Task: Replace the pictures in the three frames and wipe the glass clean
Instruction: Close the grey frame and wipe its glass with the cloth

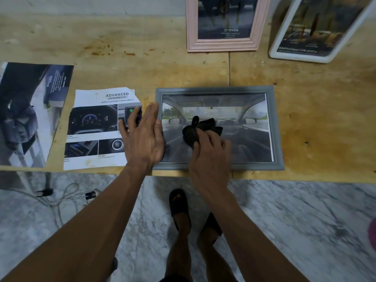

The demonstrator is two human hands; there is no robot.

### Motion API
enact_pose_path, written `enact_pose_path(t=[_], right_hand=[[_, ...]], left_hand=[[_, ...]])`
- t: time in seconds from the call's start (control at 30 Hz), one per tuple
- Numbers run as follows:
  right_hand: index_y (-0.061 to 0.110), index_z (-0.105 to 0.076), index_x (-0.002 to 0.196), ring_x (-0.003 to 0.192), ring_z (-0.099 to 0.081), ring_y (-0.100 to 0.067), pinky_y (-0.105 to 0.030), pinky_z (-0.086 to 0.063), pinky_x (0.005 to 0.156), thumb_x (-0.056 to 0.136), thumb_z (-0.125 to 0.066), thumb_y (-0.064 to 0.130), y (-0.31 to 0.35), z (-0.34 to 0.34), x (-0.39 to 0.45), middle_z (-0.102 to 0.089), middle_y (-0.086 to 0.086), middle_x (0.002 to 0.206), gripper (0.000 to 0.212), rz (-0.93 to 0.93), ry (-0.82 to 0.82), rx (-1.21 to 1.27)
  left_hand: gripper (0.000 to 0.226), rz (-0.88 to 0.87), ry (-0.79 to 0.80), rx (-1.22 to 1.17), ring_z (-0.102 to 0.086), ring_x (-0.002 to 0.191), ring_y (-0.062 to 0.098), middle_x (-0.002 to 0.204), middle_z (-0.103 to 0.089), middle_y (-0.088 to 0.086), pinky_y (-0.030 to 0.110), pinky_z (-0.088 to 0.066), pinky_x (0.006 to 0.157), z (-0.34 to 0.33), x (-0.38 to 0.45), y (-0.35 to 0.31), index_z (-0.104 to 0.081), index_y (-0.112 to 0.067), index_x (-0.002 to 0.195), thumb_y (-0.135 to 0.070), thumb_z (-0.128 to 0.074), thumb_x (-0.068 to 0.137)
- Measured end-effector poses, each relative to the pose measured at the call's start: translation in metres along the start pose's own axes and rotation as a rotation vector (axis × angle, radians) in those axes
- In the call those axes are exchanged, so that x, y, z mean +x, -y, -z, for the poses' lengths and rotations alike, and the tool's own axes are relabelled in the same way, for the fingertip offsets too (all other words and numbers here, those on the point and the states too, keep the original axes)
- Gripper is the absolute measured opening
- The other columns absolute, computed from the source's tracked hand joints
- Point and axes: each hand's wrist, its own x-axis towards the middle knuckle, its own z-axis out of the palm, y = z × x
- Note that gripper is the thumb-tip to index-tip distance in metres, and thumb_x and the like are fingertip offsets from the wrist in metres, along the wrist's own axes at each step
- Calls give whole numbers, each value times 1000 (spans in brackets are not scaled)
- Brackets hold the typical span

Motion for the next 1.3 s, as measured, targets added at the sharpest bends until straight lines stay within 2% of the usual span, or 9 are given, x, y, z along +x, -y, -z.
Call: enact_pose_path(t=[0.17, 0.3, 0.47, 0.6, 0.87, 1.0, 1.07, 1.2, 1.3], right_hand=[[3, -67, 113, 84, -62, -32, -44, -51, 80, 80, -57, 7, 32, -9, -6, -69, -14, 106, 34, 95, 90, 71], [4, -65, 103, 77, -56, -32, -39, -42, 72, 81, -55, 3, 35, -7, -2, -67, -12, 94, 25, 182, 253, 115], [16, -62, 108, 90, -49, -29, -40, -39, 70, 87, -28, 30, 16, 7, 2, -61, -4, 102, 43, 334, 413, 42], [28, -61, 114, 97, -50, -26, -40, -41, 76, 87, -41, 34, -8, 23, -3, -58, 3, 107, 34, 389, 401, -83], [32, -58, 107, 85, -55, -29, -37, -39, 68, 80, -45, 33, -74, 69, 13, -59, 1, 93, 30, 337, 355, -264], [25, -64, 91, 71, -59, -30, -29, -30, 55, 85, -39, 35, -93, 85, 20, -59, -1, 81, 28, 329, 367, -379], [23, -63, 84, 66, -60, -31, -28, -36, 48, 84, -45, 30, -98, 93, 28, -60, -3, 75, 19, 338, 397, -483], [21, -53, 98, 73, -52, -31, -32, -36, 59, 92, -46, 33, -106, 105, 65, -55, -4, 88, 15, 31, 345, -342], [10, -48, 103, 76, -46, -32, -37, -34, 63, 98, -41, 31, -106, 95, 97, -50, -11, 95, 22, -130, 133, -138]], left_hand=[[45, 5, 0, -35, -20, 150, 22, 153, -44, -4, 58, -3, 121, 1, -1, 0, -37, -30, 152, -35, -29, 108], [46, 16, 5, -62, -20, 150, 21, 153, -43, -3, 57, -2, 122, 3, -1, 1, -37, -31, 152, -34, -28, 107], [48, 0, 20, -73, -17, 151, 21, 155, -42, -5, 56, -1, 121, 2, 0, 5, -37, -30, 153, -40, -26, 107], [46, 20, 33, -57, -17, 151, 21, 155, -41, -7, 56, -1, 122, 4, 1, 2, -36, -31, 153, -37, -29, 108], [44, 2, 36, -45, -21, 149, 24, 153, -43, -8, 59, -5, 120, 5, 1, 1, -36, -32, 151, -36, -30, 107], [44, 1, 38, -38, -22, 148, 26, 152, -44, -7, 60, -7, 120, 5, 1, 1, -36, -33, 150, -35, -30, 107], [44, -2, 38, -25, -23, 148, 27, 150, -46, -5, 60, -8, 119, 6, 1, 0, -36, -33, 150, -34, -31, 106], [44, 16, 27, -14, -23, 148, 26, 150, -47, -3, 61, -9, 119, 5, 1, -3, -37, -32, 150, -31, -34, 106], [45, 14, 20, -4, -23, 148, 26, 150, -47, -3, 60, -10, 119, 4, 0, -3, -37, -32, 150, -32, -34, 106]])
